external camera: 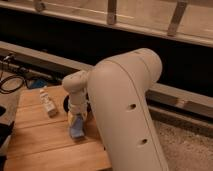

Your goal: Wipe the white sponge on the table

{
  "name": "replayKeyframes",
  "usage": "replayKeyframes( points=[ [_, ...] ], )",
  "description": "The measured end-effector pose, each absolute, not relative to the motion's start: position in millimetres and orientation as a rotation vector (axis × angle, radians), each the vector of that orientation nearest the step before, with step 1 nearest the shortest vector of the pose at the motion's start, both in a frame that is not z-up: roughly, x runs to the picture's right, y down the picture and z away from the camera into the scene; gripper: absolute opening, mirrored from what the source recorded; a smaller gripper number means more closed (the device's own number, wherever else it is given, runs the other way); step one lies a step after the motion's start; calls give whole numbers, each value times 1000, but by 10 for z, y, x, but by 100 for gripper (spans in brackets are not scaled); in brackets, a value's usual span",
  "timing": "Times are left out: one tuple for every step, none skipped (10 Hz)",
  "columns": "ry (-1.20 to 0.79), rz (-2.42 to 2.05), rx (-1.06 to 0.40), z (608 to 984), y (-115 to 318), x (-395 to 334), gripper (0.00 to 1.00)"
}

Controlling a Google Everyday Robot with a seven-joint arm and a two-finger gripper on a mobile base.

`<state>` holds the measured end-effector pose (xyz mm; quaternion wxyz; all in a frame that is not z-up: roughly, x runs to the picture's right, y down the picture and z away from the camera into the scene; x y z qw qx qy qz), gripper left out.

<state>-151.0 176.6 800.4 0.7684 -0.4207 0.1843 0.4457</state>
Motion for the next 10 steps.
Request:
replayKeyframes(
  points=[
    [401,966,-915,8004,1770,-1511,4],
    [415,964,-927,8027,1779,-1494,4],
    [434,966,-939,8071,1768,-1412,4],
    [454,972,-953,8136,1741,-1315,4],
    [483,993,-972,8227,1737,-1152,4],
    [511,1024,-989,8277,1774,-943,4],
    [533,1053,-997,8281,1805,-736,4],
    [554,1079,-1006,8269,1856,-546,4],
    [568,1091,-1011,8244,1896,-448,4],
    [592,1103,-1013,8181,1978,-351,4]
  ],
)
